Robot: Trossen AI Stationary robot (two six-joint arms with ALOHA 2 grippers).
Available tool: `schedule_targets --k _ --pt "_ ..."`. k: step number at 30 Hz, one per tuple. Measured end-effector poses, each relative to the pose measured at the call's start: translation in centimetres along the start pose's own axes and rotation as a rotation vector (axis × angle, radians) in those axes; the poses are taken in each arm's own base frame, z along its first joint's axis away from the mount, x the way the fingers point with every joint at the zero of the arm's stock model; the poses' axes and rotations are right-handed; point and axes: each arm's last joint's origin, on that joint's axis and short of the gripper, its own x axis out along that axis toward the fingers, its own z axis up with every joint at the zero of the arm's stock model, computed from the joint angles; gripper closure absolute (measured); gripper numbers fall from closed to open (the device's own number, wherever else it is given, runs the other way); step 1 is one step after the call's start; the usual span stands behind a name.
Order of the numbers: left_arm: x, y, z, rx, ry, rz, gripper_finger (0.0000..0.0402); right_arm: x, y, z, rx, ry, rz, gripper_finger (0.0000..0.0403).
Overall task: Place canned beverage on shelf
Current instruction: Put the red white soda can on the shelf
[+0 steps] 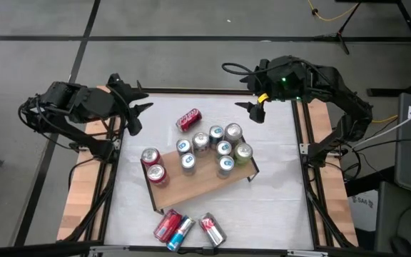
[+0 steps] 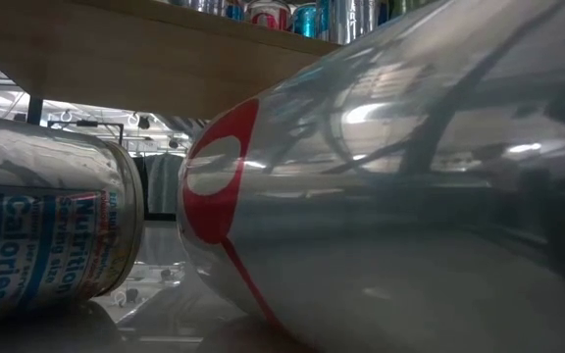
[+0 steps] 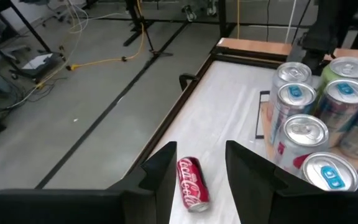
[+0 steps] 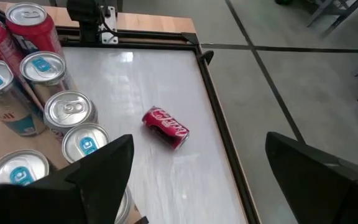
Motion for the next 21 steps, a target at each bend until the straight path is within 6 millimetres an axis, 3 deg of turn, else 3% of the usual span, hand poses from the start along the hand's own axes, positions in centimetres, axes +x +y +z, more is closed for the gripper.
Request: schedule_targets --k 7,21 --pt "0.0 -0.09 0.2 -0.018 -0.015 -0.017 0.0274 0.36 0.05 0.03 -0.001 0.008 0.001 0.0047" --pt "-0.03 -0.35 0.77 -0.057 -0.054 -0.076 0.0229 0.37 0.05 0.03 -0.001 0.008 0.001 0.0047"
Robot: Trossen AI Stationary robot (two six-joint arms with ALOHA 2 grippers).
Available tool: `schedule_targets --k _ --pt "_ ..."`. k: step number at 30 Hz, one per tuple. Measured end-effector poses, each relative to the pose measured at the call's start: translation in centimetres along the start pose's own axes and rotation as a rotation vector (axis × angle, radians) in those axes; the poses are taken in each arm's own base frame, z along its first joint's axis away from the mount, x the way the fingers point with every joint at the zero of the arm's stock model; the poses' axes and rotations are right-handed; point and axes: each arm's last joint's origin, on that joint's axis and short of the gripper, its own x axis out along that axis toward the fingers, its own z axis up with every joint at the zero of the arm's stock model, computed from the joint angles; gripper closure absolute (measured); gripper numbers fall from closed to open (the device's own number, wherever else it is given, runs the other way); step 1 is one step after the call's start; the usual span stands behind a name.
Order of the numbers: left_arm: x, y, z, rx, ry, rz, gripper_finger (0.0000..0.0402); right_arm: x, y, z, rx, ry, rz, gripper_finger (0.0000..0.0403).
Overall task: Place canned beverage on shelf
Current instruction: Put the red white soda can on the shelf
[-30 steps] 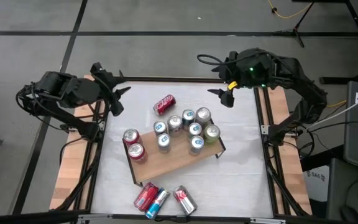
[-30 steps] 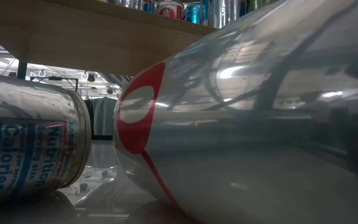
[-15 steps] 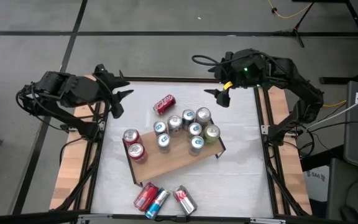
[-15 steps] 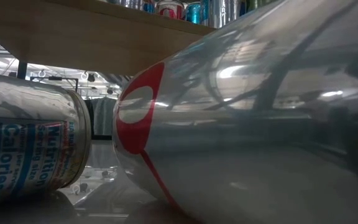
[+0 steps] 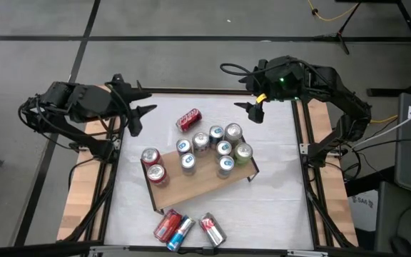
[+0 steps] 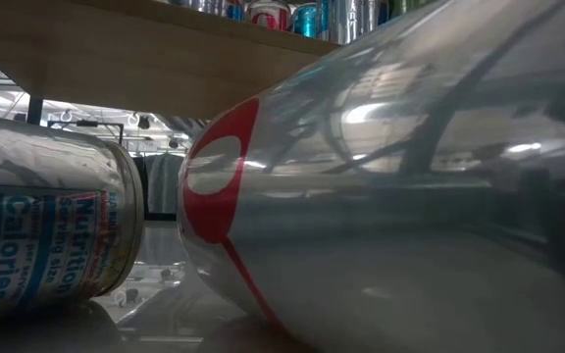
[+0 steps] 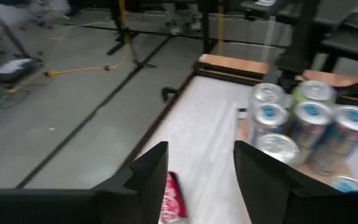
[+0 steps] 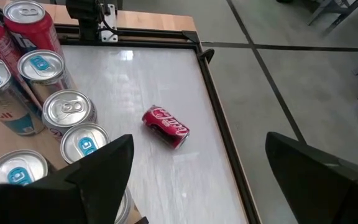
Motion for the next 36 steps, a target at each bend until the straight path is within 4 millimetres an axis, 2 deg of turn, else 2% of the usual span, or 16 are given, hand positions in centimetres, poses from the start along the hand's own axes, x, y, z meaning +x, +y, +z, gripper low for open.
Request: schedule_targets --k 5,12,18,27,32,36 --pt "0.0 -0.2 0.0 -0.001 0.012 -0.056 0.0188 0.0 0.0 0.0 0.0 0.0 0.0 0.0047" --pt "0.5 -0.4 0.0 0.057 0.01 0.006 0.0086 0.0 0.0 0.0 0.0 0.0 0.0 0.0047" --pt "2.1 -1.5 -0.1 0.172 0.067 0.016 0.0011 0.0 0.0 -0.1 -0.001 0.008 0.002 0.0047" --pt "5.8 -2.1 0.0 0.191 0.149 0.11 0.0008 0.0 0.1 -0.3 -0.005 0.031 0.006 0.0047" --pt "7.1 -0.8 0.2 0.091 0.18 0.106 0.0009 0.0 0.1 -0.3 -0.005 0.032 0.006 0.0047" --pt "8.1 1.3 0.3 -0.019 0.214 0.098 0.0009 0.0 0.1 -0.3 -0.006 0.034 0.006 0.0047"
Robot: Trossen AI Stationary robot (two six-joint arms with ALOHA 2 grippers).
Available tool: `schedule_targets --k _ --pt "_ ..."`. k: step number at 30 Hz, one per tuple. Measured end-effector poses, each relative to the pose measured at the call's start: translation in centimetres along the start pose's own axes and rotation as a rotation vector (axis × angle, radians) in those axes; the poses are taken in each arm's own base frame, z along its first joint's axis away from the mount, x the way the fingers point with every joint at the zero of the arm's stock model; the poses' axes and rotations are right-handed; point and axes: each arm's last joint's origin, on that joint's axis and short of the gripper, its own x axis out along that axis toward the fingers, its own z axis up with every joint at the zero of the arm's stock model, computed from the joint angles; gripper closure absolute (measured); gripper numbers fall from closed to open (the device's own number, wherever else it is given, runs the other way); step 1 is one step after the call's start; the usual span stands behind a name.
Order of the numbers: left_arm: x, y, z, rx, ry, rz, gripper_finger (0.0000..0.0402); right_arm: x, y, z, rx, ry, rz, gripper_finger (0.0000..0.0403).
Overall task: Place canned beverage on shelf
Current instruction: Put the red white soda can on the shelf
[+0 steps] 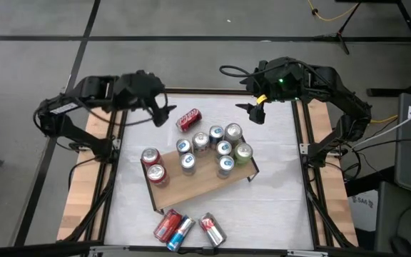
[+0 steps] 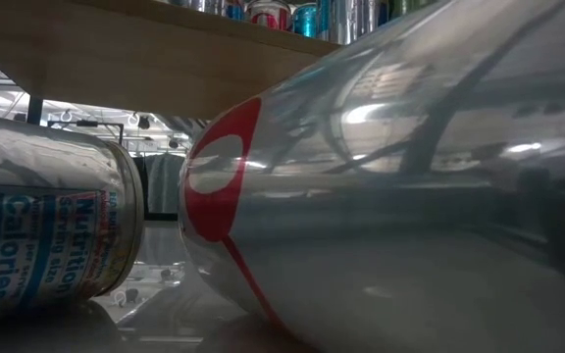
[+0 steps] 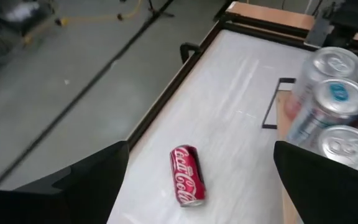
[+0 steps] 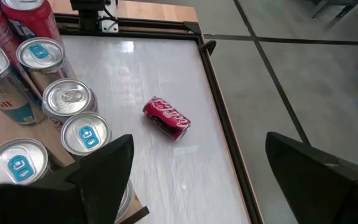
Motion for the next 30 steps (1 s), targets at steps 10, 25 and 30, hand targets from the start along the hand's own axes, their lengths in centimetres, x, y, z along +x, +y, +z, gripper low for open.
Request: schedule_targets --k 10,25,30 --pt "3.0 4.5 0.5 -0.152 0.091 -0.018 0.0009 0.0 0.0 0.0 0.0 0.0 0.0 0.0047" --pt "9.5 8.3 0.5 -0.229 0.235 0.221 0.0009 0.0 0.0 0.0 0.0 0.0 0.001 0.0047" --pt "12.1 8.1 0.3 -0.213 0.301 0.211 0.0009 0.0 0.0 0.0 0.0 0.0 0.0 0.0047"
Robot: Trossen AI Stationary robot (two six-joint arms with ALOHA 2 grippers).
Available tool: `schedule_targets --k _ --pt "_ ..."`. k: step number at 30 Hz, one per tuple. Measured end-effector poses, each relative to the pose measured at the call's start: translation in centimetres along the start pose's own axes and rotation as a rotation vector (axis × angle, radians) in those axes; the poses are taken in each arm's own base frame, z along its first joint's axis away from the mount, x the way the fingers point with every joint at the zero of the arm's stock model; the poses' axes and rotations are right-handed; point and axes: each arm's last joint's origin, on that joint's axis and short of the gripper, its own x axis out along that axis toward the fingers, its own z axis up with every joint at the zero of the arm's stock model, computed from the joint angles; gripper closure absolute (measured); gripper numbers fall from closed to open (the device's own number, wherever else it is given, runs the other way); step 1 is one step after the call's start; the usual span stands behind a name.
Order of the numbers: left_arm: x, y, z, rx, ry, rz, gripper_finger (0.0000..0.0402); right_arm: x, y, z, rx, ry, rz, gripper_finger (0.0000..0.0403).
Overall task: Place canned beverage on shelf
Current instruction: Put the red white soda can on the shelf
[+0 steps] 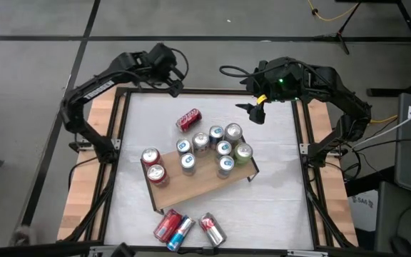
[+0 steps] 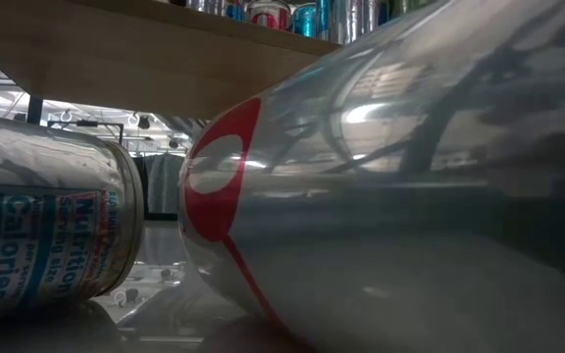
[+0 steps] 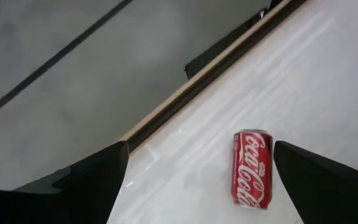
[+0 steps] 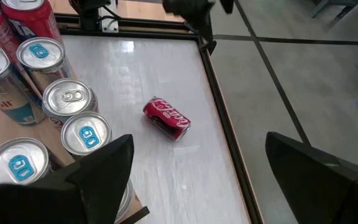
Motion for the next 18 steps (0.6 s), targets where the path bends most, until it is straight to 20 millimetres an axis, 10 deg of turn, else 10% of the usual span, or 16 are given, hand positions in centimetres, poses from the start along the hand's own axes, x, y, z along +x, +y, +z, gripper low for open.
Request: schedule_targets --k 18 --pt "8.2 -0.5 0.5 -0.042 0.253 -0.192 0.0009 0.0 0.0 0.0 0.0 0.0 0.0 0.0047"
